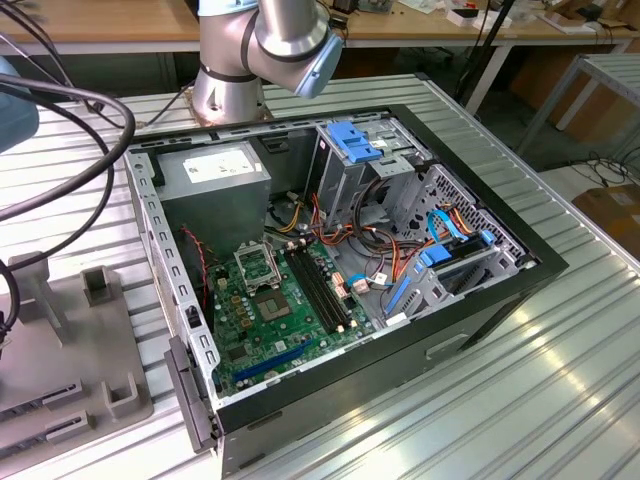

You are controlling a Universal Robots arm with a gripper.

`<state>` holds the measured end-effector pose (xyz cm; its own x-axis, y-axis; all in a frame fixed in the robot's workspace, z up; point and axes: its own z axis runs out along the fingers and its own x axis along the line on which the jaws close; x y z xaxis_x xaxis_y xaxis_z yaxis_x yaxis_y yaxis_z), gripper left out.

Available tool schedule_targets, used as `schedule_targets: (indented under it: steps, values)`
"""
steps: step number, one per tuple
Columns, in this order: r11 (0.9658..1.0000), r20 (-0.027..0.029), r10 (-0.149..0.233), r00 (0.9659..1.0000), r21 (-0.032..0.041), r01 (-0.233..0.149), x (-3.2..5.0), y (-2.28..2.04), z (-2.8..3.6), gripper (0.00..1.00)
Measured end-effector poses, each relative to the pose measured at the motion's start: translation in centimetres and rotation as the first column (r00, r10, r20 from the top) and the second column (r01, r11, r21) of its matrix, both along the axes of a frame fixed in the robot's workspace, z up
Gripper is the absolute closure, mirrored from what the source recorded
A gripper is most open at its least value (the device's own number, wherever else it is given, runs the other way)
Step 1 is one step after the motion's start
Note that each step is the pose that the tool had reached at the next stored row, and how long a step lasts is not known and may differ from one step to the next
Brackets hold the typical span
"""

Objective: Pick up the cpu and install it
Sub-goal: 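Pick up the cpu and move it towards the insertion slot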

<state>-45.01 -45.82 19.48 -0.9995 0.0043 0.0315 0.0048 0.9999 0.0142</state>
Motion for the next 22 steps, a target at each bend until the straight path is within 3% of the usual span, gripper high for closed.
schedule_targets:
  steps: [8,19,22]
  values:
    - [1.0,0.0,0.0,1.0,-0.0004,0.0,0.0,0.0,1.8,0.53]
    - [1.0,-0.0001,0.0,1.0,-0.0026,0.0,0.0,0.0,5.62,0.53]
    - [1.0,0.0,0.0,1.0,-0.0034,0.0,0.0,0.0,7.06,0.53]
